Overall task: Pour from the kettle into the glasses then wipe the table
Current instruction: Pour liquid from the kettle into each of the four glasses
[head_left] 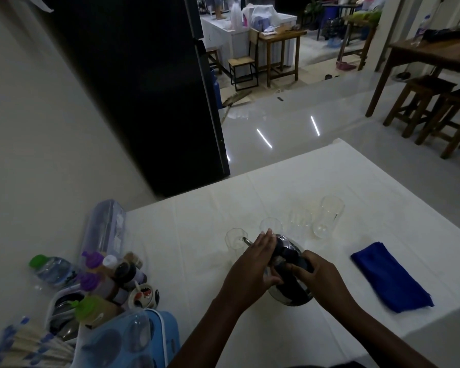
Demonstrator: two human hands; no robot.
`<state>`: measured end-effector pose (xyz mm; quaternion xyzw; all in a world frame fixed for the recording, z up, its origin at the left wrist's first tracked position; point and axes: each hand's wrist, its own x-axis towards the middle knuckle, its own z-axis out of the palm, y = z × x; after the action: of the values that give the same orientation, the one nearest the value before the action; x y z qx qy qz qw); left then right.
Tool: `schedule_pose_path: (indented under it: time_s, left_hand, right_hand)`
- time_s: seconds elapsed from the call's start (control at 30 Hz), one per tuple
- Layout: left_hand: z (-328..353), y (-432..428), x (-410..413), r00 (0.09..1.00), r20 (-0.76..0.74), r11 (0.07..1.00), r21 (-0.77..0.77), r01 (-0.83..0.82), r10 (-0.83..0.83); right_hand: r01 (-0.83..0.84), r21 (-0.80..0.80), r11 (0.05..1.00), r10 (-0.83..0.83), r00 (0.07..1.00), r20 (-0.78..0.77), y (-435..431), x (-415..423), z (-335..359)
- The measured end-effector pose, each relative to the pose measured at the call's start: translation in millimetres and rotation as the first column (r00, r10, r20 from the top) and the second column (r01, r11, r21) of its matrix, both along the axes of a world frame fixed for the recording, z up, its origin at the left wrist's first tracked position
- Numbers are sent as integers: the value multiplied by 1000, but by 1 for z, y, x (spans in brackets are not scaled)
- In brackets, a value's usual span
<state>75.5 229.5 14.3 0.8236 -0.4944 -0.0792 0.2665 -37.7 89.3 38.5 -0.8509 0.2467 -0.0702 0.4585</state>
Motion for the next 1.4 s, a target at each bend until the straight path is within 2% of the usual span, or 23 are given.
schedule_pose_path:
  time_s: [0.7, 1.4]
  left_hand:
    - [3, 0, 1, 998, -67, 1000, -19, -14, 12]
    - [4, 1, 2, 998, -53, 999, -23, -23, 22]
  right_hand:
    - [-7, -17, 1000, 7, 1000, -26, 0, 2, 8]
    - [-8, -17, 1000, 7, 999, -53, -1, 6, 10]
